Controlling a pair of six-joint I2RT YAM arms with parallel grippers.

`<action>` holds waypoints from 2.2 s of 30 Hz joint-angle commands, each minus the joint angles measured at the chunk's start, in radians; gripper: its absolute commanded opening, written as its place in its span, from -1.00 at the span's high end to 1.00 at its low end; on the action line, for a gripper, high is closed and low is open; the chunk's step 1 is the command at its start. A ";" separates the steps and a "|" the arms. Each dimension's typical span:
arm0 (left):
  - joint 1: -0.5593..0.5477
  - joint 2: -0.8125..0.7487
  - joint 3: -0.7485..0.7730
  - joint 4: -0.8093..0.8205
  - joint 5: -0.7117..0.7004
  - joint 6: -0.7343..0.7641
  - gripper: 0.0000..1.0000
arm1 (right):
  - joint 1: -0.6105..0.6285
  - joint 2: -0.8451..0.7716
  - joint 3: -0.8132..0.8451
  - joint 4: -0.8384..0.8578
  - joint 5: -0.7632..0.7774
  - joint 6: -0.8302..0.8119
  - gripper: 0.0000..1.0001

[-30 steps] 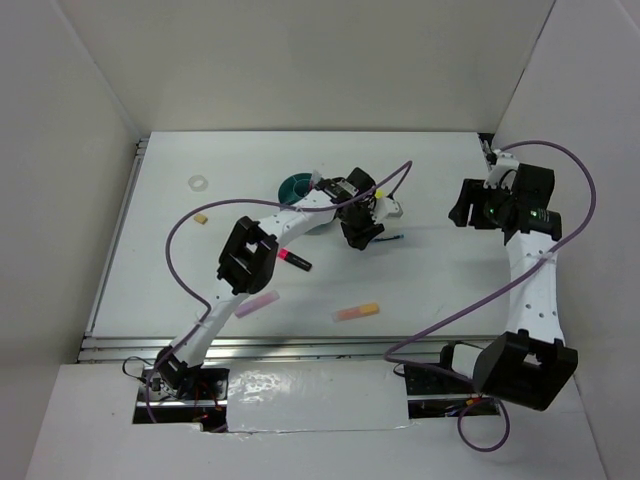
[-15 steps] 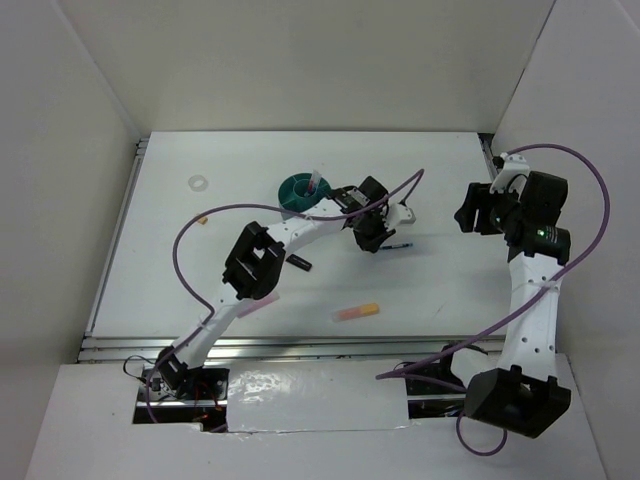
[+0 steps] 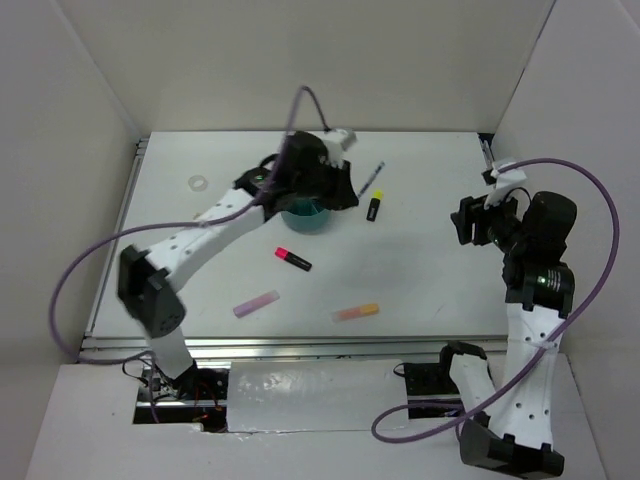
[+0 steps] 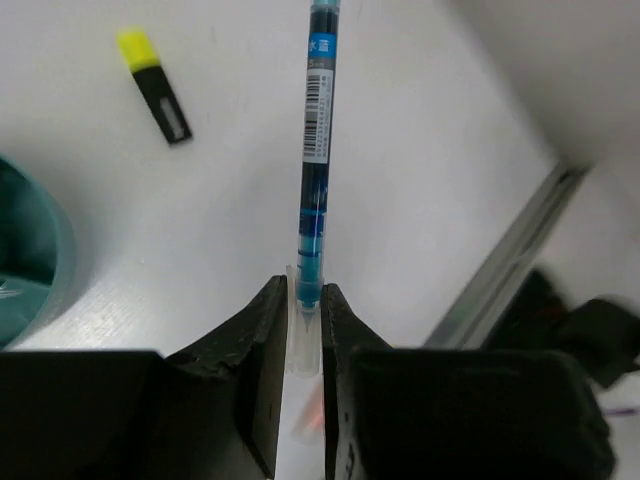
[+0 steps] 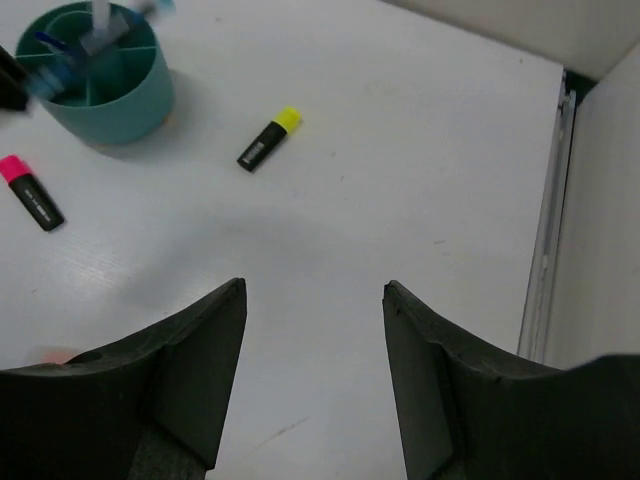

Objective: Sort the stationery into containers
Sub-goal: Grab a piece of stationery with the left arm, then pass the stationery from the left arm to the right

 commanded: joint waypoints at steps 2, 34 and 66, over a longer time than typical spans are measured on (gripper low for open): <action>0.088 -0.281 -0.197 0.221 -0.018 -0.418 1.00 | 0.108 -0.057 0.009 0.110 -0.029 -0.066 -0.28; 0.154 -0.439 -0.538 0.226 0.383 -0.917 1.00 | 1.362 -0.188 -0.747 1.046 0.516 -1.088 0.07; 0.056 -0.429 -0.484 0.131 0.277 -0.842 1.00 | 1.370 -0.126 -0.802 1.095 0.504 -1.191 0.20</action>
